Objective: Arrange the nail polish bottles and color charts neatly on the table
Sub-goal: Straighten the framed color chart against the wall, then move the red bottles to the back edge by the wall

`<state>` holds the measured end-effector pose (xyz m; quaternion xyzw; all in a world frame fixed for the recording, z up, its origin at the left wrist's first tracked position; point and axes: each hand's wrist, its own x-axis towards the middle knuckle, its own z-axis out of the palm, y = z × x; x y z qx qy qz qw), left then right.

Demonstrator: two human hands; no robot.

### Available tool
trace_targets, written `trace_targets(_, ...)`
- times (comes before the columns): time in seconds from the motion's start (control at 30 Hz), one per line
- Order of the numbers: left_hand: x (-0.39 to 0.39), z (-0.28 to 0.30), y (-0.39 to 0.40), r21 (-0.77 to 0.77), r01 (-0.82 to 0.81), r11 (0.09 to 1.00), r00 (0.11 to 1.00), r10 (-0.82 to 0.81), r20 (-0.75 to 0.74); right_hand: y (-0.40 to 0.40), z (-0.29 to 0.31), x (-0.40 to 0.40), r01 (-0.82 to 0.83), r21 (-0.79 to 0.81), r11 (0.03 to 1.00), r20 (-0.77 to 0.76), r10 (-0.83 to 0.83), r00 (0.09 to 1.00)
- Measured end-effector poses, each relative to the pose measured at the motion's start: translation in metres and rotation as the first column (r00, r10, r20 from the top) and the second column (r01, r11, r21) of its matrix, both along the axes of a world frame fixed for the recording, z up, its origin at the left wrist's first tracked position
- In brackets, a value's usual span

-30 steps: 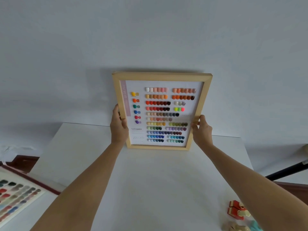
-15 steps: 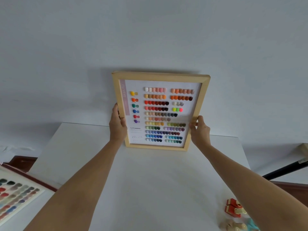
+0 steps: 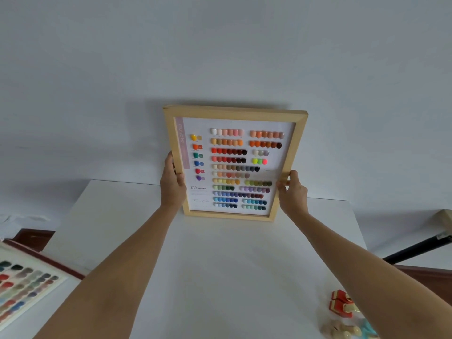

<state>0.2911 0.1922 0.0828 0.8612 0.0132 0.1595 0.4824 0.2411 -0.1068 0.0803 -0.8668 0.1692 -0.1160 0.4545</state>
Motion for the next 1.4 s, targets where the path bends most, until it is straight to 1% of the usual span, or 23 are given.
trace_targets(0.27,-0.008,0.002,-0.004,0.001,-0.007,1.000,1.000,0.007,-0.018,0.000,0.004,-0.006,-0.006,0.045,0.999,-0.008,0.007,1.000)
trace_targets(0.47,-0.016,0.006,-0.005,-0.004,-0.030,1.000,0.999,0.030,-0.024,0.000,0.009,-0.011,-0.003,0.017,1.000,-0.013,0.003,1.000)
trace_targets(0.63,-0.026,0.012,-0.005,-0.026,-0.042,0.999,0.999,0.041,-0.029,0.000,0.017,-0.020,0.043,0.013,0.999,-0.048,-0.042,0.998)
trace_targets(0.8,-0.045,0.017,-0.013,-0.017,-0.065,0.998,0.998,0.066,0.021,-0.004,0.027,-0.038,0.076,-0.018,0.997,-0.046,-0.076,0.996)
trace_targets(0.87,-0.054,0.019,-0.019,-0.012,-0.049,0.999,0.997,0.049,0.065,-0.009,0.029,-0.049,0.083,-0.030,0.996,-0.038,-0.084,0.996)
trace_targets(1.0,-0.074,0.023,-0.035,0.038,-0.007,0.999,0.979,-0.001,0.205,-0.024,0.035,-0.075,0.099,-0.038,0.994,-0.017,-0.099,0.995)
trace_targets(1.13,-0.100,0.026,-0.058,0.048,0.061,0.997,0.956,-0.073,0.286,-0.049,0.041,-0.107,0.125,-0.052,0.991,-0.004,-0.125,0.992)
trace_targets(1.27,-0.132,0.027,-0.088,0.090,0.143,0.986,0.931,-0.165,0.327,-0.082,0.046,-0.142,0.151,-0.055,0.987,-0.001,-0.152,0.988)
trace_targets(1.4,-0.166,0.023,-0.129,0.094,0.215,0.972,0.926,-0.233,0.297,-0.121,0.047,-0.180,0.163,-0.057,0.985,-0.032,-0.165,0.986)
